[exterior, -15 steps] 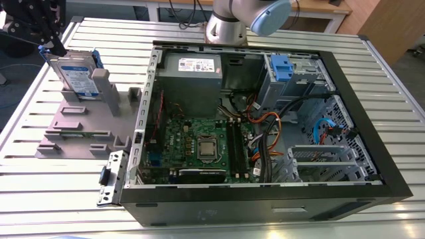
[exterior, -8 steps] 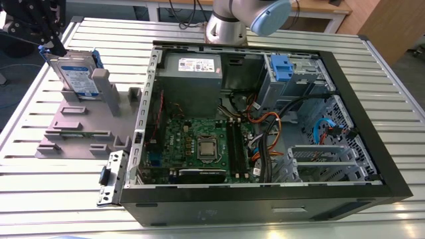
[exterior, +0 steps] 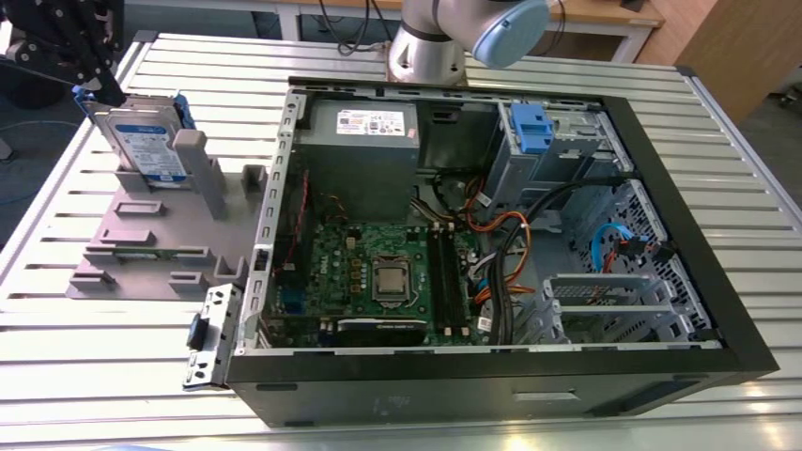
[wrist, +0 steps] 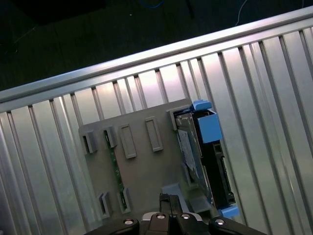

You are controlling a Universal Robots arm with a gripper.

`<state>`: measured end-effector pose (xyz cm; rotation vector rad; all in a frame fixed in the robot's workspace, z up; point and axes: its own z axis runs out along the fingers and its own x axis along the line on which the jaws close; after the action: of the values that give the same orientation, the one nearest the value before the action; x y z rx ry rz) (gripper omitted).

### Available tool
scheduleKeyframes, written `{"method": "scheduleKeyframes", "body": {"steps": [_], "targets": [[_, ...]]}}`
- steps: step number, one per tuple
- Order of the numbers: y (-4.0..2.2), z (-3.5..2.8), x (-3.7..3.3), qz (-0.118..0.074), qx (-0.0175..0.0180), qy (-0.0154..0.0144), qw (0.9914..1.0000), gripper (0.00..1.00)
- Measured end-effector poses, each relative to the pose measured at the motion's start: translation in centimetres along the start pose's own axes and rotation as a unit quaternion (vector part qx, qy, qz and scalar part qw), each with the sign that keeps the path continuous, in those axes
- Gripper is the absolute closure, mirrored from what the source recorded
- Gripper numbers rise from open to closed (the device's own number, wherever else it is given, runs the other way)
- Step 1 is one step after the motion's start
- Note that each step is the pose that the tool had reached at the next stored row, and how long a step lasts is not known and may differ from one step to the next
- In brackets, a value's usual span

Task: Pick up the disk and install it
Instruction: 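Pick up the disk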

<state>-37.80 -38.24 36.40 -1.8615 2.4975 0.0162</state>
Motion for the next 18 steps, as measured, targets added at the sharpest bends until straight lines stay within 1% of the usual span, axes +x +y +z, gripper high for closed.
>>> {"method": "scheduleKeyframes", "body": {"steps": [18], "targets": [[0.00,0.00,0.00,-0.005,-0.0001,0.0000,0.99999,0.89]]}}
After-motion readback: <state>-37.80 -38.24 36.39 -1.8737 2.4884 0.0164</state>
